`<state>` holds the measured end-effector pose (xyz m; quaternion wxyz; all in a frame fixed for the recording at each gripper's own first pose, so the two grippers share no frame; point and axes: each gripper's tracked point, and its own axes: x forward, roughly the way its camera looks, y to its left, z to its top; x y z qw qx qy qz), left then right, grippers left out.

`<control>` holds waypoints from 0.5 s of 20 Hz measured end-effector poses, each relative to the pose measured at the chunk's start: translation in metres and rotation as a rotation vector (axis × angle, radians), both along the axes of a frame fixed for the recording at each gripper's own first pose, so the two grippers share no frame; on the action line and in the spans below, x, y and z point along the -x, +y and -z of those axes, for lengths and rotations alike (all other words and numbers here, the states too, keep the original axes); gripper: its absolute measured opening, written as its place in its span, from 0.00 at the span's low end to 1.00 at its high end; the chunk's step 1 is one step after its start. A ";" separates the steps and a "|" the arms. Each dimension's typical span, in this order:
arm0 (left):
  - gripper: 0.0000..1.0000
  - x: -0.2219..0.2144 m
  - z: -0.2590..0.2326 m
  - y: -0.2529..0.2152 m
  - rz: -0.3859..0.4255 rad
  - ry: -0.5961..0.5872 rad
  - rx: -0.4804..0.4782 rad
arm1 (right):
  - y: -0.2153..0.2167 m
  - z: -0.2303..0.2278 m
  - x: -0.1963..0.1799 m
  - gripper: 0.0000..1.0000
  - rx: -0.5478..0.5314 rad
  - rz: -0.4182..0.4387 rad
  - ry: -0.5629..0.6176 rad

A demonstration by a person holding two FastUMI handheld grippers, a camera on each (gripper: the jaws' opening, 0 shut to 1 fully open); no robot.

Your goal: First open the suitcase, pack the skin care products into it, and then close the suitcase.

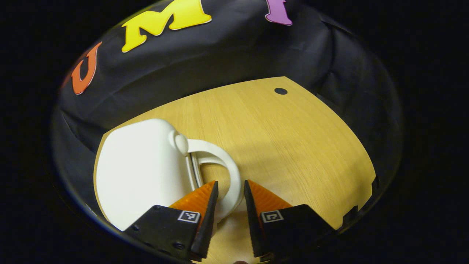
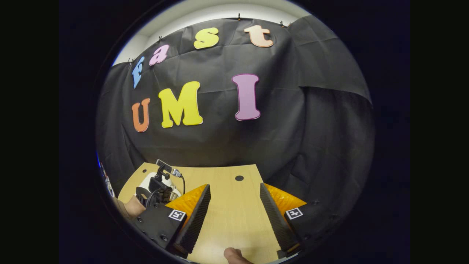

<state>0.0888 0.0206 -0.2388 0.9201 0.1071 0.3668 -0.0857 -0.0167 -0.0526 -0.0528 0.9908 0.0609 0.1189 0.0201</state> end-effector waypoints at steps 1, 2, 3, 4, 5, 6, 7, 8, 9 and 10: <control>0.53 0.004 -0.013 0.003 -0.005 -0.037 0.012 | 0.006 -0.003 -0.003 0.80 0.002 -0.002 -0.008; 0.58 0.005 -0.025 0.005 -0.009 -0.076 0.025 | 0.013 -0.006 -0.006 0.80 0.007 -0.004 -0.014; 0.76 0.007 -0.040 0.011 -0.018 -0.116 0.029 | 0.020 -0.008 -0.010 0.80 0.012 -0.007 -0.021; 0.88 0.010 -0.054 0.018 -0.029 -0.151 0.034 | 0.029 -0.013 -0.013 0.80 0.015 -0.011 -0.030; 1.00 0.012 -0.071 0.026 -0.041 -0.189 0.044 | 0.038 -0.018 -0.017 0.80 0.018 -0.017 -0.040; 0.99 0.014 -0.089 0.035 -0.058 -0.232 0.055 | 0.047 -0.024 -0.020 0.80 0.021 -0.021 -0.054; 0.99 0.014 -0.108 0.045 -0.078 -0.277 0.068 | 0.056 -0.030 -0.024 0.80 0.029 -0.023 -0.070; 0.99 0.015 -0.127 0.055 -0.101 -0.320 0.083 | 0.066 -0.037 -0.028 0.80 0.037 -0.025 -0.083; 0.99 0.025 -0.148 0.062 -0.124 -0.364 0.097 | 0.076 -0.044 -0.031 0.80 0.039 -0.027 -0.096; 0.98 0.035 -0.178 0.064 -0.145 -0.411 0.109 | 0.086 -0.053 -0.034 0.80 0.036 -0.034 -0.111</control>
